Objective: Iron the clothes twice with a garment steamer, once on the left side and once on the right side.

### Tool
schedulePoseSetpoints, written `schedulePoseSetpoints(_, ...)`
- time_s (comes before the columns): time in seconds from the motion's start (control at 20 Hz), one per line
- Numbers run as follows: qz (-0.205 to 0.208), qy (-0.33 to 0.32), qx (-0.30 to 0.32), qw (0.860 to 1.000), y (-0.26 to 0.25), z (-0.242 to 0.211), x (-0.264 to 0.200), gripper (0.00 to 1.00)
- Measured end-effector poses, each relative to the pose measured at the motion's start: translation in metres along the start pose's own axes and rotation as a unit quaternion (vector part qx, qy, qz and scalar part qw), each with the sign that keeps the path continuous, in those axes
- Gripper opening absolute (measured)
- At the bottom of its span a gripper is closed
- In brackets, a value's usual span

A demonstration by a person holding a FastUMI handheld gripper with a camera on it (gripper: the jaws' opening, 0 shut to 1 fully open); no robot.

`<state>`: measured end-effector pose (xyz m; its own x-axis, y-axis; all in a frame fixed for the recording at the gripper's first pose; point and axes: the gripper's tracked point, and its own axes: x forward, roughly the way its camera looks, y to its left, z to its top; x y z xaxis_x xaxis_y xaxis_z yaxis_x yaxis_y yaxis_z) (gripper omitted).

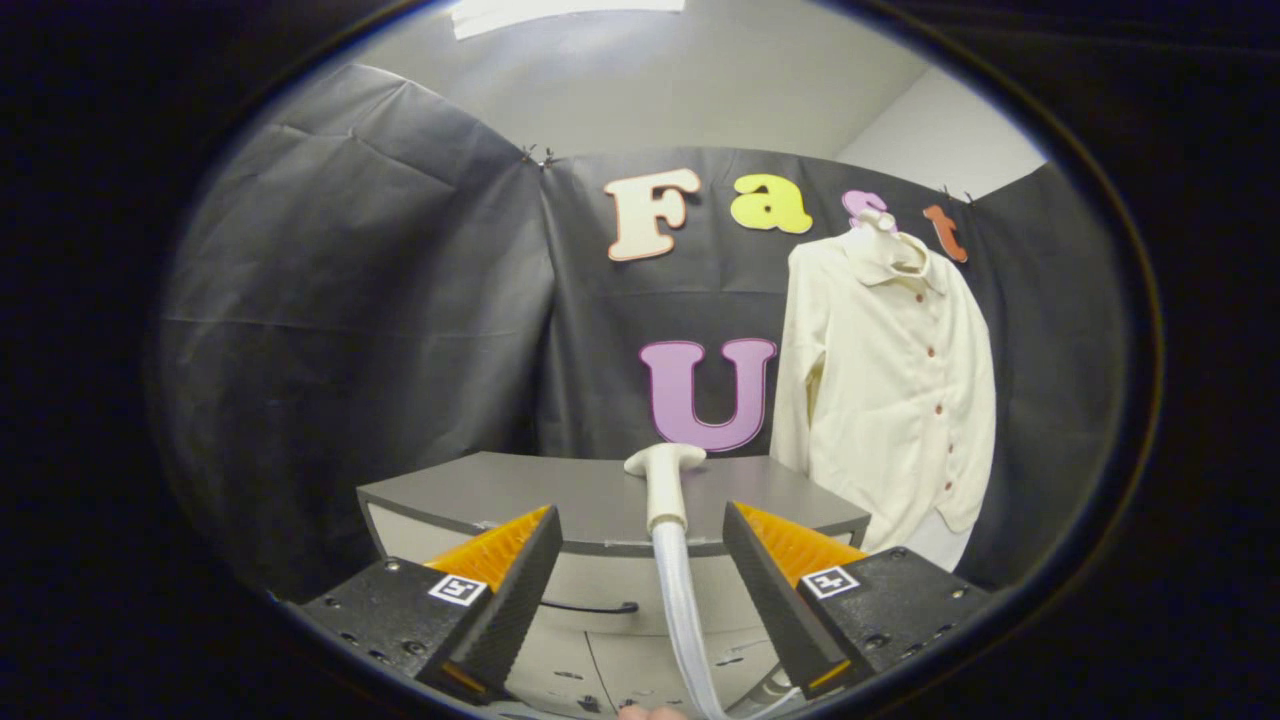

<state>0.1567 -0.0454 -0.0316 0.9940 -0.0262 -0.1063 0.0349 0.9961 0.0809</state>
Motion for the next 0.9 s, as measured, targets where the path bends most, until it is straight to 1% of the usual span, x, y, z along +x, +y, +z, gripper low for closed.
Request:
schedulePoseSetpoints(0.4,-0.016,0.028,-0.008,0.999,-0.013,-0.008,0.053,0.99)
schedulePoseSetpoints(0.7,-0.039,0.058,-0.020,0.997,-0.030,-0.015,0.093,0.99)
schedulePoseSetpoints(0.9,-0.031,0.092,-0.021,0.995,-0.021,-0.030,0.113,0.99)
